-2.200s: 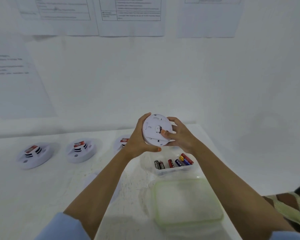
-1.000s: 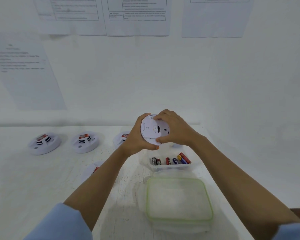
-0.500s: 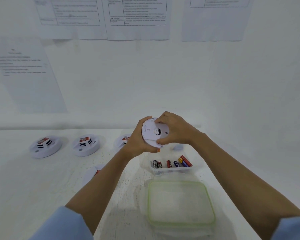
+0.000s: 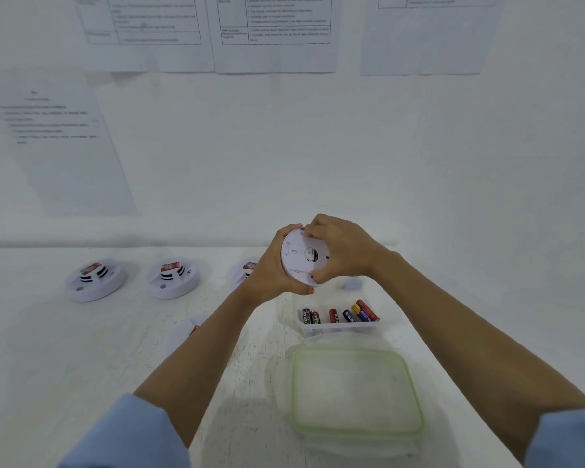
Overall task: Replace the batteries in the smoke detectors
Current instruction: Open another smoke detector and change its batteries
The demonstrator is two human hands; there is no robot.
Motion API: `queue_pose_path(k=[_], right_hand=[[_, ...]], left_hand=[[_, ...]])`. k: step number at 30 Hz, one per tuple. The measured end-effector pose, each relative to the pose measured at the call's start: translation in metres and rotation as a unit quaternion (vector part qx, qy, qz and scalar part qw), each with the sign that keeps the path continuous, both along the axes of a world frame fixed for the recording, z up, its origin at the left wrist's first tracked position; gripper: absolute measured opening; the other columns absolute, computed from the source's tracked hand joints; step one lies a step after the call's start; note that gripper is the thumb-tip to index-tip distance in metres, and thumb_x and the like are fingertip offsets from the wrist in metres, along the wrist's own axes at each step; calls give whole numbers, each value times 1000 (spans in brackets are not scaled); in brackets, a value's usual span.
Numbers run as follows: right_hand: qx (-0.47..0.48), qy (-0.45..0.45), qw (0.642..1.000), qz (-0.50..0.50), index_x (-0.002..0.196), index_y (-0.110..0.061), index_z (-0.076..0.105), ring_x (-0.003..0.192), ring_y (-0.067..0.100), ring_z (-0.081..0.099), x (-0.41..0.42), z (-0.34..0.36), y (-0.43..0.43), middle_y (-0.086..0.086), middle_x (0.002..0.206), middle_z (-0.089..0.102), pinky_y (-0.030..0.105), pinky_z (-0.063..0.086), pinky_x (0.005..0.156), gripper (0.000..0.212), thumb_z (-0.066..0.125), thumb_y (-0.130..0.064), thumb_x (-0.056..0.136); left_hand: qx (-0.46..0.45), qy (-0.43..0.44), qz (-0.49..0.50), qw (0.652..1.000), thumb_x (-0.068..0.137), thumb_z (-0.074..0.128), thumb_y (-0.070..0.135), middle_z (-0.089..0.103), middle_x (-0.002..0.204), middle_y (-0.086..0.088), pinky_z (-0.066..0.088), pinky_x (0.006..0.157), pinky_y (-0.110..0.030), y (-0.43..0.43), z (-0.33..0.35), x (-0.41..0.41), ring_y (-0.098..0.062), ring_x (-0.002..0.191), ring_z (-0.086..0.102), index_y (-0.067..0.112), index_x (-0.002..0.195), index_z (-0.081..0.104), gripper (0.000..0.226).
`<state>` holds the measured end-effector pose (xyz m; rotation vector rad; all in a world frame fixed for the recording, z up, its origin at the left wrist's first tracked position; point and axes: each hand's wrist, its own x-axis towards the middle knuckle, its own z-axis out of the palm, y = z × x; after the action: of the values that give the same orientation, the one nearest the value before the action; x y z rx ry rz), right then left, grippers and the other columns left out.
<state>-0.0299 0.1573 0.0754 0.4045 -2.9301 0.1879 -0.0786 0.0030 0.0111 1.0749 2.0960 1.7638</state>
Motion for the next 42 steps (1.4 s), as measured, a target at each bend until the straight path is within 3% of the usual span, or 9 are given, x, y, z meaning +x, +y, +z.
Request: queue_pose_path(k=[5, 9, 15, 19, 24, 29, 35, 39, 42], right_hand=[[6, 2, 1000, 7, 111, -9, 55, 86, 18, 49, -1, -1, 0, 3, 103, 53, 26, 41, 71, 72, 67, -49, 53], [24, 1, 999, 22, 116, -8, 54, 93, 18, 51, 1, -3, 1, 3, 110, 53, 27, 41, 77, 69, 78, -40, 60], [-25, -15, 999, 27, 131, -13, 46, 99, 13, 45, 1, -4, 8, 0, 117, 47, 23, 39, 78, 76, 78, -31, 65], [-43, -22, 999, 24, 132, -11, 44, 99, 12, 45, 0, -3, 8, 3, 117, 49, 23, 41, 81, 77, 79, -28, 65], [-47, -20, 999, 18, 125, -10, 46, 103, 17, 46, 1, -6, 3, 4, 116, 49, 25, 42, 84, 74, 80, -27, 61], [-66, -16, 998, 12, 121, -9, 46, 104, 17, 44, 11, -9, -3, 3, 117, 48, 25, 41, 85, 70, 79, -23, 62], [-98, -5, 995, -5, 123, -10, 46, 103, 16, 44, 35, -16, -11, 2, 117, 49, 19, 33, 83, 69, 79, -21, 63], [-150, -19, 988, -17, 124, -12, 47, 103, 15, 42, 60, -18, -14, 0, 117, 48, 21, 35, 81, 69, 77, -11, 62], [-192, -61, 979, -28, 126, -14, 48, 104, 12, 40, 80, -20, -10, -6, 113, 45, 19, 36, 81, 71, 76, -5, 62]], left_hand=[[-16, -5, 0, 1000, 47, 76, -3, 42, 129, -4, 47, 78, -10, 0, 0, 0, 0, 110, 49, 16, 133, 28, 99], [-24, 4, 5, 1000, 54, 79, -17, 45, 121, 5, 44, 74, -3, 0, -3, 0, 21, 98, 49, 9, 136, 27, 100], [-21, -8, -3, 1000, 49, 81, -5, 40, 132, -6, 50, 79, -16, -2, -3, -7, -11, 115, 47, 13, 136, 28, 103], [-25, -7, -7, 1000, 45, 83, 4, 38, 135, -9, 50, 83, -23, -4, -4, -9, -16, 121, 45, 13, 137, 28, 107], [-20, -9, -10, 1000, 49, 76, -6, 42, 128, 0, 50, 76, -14, -6, -5, -4, 5, 109, 50, 15, 135, 27, 102], [-20, -7, -14, 1000, 48, 79, -8, 41, 130, -4, 48, 75, -10, -11, -5, 2, -1, 109, 49, 18, 132, 28, 102], [-12, 37, 1, 999, 50, 82, -8, 44, 120, 0, 39, 77, 2, -20, -13, 16, 27, 95, 47, 9, 131, 28, 99], [-4, 37, -16, 999, 42, 83, 20, 43, 125, 4, 41, 90, -5, -29, -12, 30, 18, 108, 47, 18, 127, 30, 100], [6, 10, -4, 1000, 38, 84, 16, 44, 127, 1, 49, 86, -16, -36, -10, 35, -3, 112, 50, 17, 133, 27, 111]])
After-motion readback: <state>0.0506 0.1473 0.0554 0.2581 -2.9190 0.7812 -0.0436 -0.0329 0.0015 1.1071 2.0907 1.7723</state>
